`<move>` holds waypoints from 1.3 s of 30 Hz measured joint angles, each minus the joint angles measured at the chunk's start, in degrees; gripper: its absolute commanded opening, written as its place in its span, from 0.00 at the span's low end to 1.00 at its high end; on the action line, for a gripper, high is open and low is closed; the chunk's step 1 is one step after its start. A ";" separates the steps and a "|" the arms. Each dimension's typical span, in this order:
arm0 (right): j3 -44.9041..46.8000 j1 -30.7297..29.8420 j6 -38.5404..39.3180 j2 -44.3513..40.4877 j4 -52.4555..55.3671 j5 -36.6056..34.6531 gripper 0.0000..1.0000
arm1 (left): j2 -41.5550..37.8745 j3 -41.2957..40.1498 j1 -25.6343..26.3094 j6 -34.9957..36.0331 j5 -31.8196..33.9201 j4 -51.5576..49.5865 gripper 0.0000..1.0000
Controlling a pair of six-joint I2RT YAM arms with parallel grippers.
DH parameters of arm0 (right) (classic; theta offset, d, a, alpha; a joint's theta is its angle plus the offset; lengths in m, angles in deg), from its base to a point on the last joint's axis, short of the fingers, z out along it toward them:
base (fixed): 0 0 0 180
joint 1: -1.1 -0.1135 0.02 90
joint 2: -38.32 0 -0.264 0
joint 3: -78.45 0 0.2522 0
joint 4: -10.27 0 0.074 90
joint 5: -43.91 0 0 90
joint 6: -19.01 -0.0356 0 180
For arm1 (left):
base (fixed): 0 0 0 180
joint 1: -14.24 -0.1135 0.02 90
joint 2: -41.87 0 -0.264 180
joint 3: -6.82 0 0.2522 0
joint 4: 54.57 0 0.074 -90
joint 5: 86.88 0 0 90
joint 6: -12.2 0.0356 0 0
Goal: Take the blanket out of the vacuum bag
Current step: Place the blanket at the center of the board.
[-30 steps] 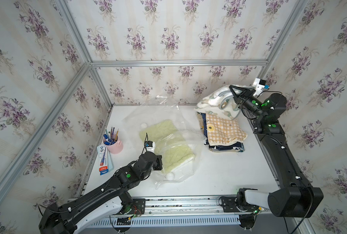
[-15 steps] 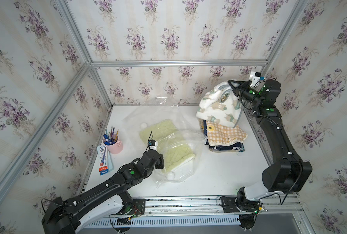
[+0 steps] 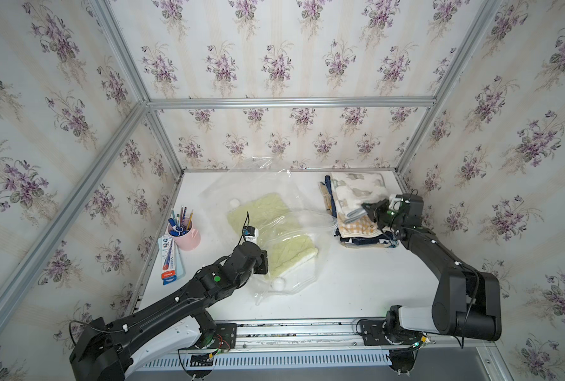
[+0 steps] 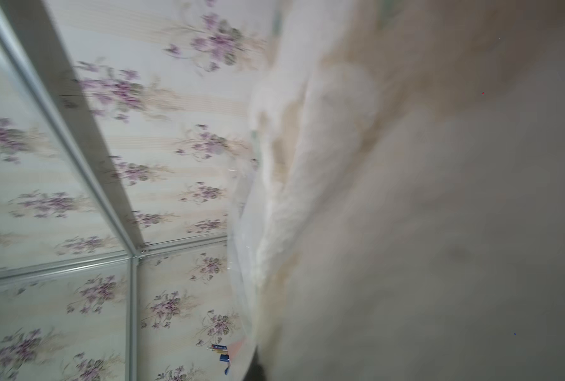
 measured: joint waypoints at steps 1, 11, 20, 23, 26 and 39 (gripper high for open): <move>1.90 0.13 -0.07 -0.87 -0.66 -0.55 0.00 | -0.31 -0.07 -0.04 -0.02 -0.28 0.02 0.05; -0.79 0.50 0.24 -4.94 -2.73 -0.81 0.00 | -3.32 -1.62 -0.04 -0.90 -0.33 -0.04 0.05; 0.48 0.52 2.38 -12.85 4.15 -0.37 0.00 | -5.57 -1.64 -0.02 -1.07 -0.33 -0.42 0.05; 2.86 0.52 3.76 -14.45 7.23 -1.05 0.04 | -6.14 -2.01 -0.02 -1.07 -0.35 -0.57 0.06; 5.25 0.63 5.09 -14.16 9.14 -1.46 0.22 | -6.84 -2.51 -0.02 -1.09 -0.50 -0.85 0.06; 5.09 0.74 15.74 -13.77 22.56 -3.45 0.53 | -10.51 -4.15 -0.02 -1.73 -0.74 -1.73 0.07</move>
